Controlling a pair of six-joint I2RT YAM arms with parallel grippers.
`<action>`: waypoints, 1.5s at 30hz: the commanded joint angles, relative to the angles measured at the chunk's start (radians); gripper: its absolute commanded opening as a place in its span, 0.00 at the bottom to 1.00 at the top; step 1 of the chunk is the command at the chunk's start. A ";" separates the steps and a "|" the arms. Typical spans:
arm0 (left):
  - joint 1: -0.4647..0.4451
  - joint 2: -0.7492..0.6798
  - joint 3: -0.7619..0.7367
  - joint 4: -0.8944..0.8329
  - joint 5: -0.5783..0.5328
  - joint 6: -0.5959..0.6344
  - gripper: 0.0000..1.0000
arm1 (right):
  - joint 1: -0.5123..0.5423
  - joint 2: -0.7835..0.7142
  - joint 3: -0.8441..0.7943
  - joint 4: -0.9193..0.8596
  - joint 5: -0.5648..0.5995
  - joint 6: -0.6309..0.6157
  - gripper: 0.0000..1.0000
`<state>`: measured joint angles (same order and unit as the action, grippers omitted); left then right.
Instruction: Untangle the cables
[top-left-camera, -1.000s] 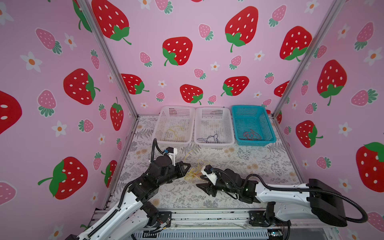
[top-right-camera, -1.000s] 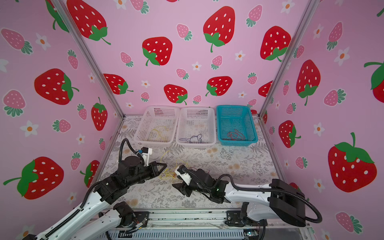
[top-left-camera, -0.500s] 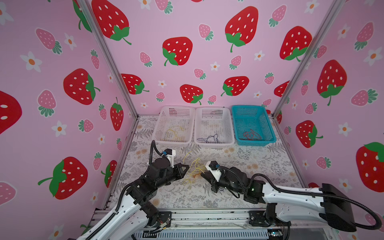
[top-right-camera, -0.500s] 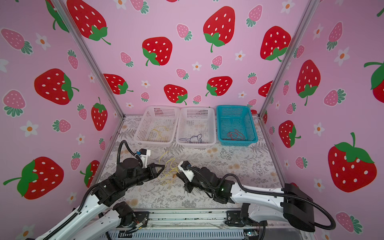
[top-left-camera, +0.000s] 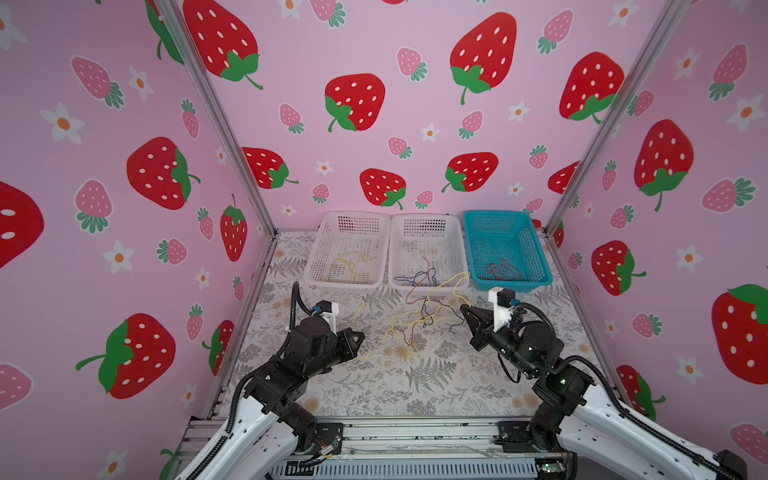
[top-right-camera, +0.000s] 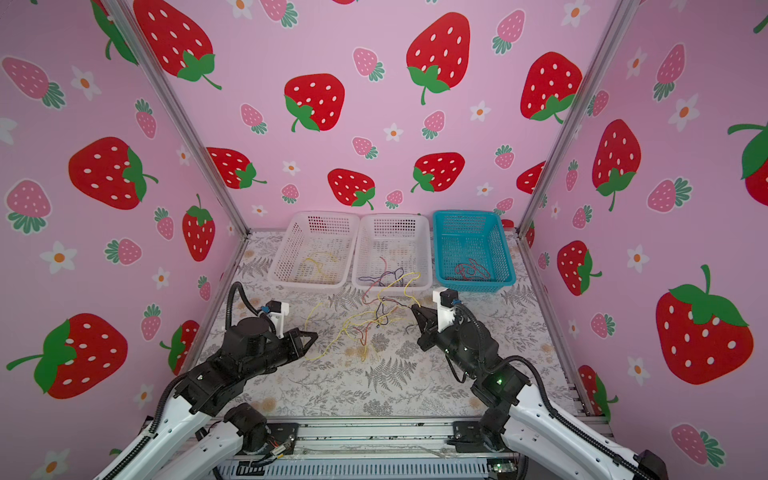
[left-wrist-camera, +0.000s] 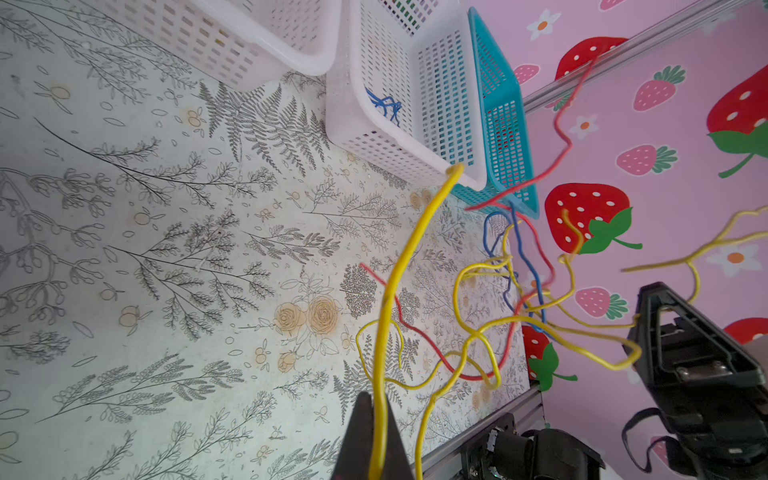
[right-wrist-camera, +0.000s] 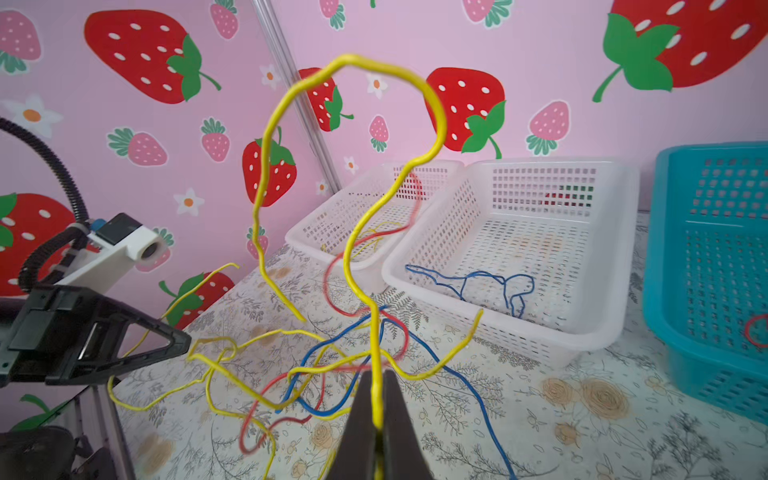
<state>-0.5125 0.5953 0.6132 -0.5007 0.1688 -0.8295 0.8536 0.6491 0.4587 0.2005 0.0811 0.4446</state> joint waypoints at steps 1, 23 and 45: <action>0.036 -0.011 0.016 -0.076 0.005 0.045 0.00 | -0.046 -0.021 -0.007 -0.063 -0.001 0.066 0.00; 0.212 -0.070 0.171 -0.321 0.041 0.207 0.00 | -0.462 0.015 -0.014 -0.338 -0.189 0.115 0.00; 0.219 -0.028 0.017 0.034 0.271 -0.009 0.00 | -0.008 0.185 -0.050 0.016 -0.458 0.025 0.00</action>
<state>-0.2981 0.5713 0.6376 -0.5407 0.4137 -0.7963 0.8005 0.8223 0.3973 0.1246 -0.3851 0.4870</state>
